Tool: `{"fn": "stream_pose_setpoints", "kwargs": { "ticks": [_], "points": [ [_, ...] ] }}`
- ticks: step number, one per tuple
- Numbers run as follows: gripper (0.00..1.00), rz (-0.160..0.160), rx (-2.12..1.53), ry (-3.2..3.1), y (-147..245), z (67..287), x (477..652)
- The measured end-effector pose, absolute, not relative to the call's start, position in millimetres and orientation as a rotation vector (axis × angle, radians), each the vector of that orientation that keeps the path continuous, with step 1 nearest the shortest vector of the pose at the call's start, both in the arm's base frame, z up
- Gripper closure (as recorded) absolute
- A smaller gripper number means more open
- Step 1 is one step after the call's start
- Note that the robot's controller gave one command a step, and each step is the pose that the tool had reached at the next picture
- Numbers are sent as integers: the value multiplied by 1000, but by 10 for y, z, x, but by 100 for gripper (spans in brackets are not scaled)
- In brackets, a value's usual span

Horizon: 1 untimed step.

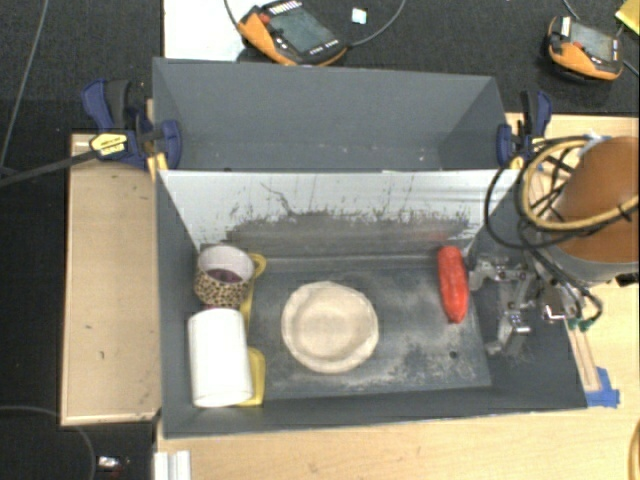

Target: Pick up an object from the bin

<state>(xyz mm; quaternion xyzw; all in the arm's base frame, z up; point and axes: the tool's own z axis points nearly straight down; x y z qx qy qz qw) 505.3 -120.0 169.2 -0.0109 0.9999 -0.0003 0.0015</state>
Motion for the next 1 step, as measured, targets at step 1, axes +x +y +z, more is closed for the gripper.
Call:
{"fn": "stream_pose_setpoints", "kwargs": {
  "ticks": [1],
  "points": [
    [0, -1, -553, 3090, -1169, 1011, 4825]
  ]
}}
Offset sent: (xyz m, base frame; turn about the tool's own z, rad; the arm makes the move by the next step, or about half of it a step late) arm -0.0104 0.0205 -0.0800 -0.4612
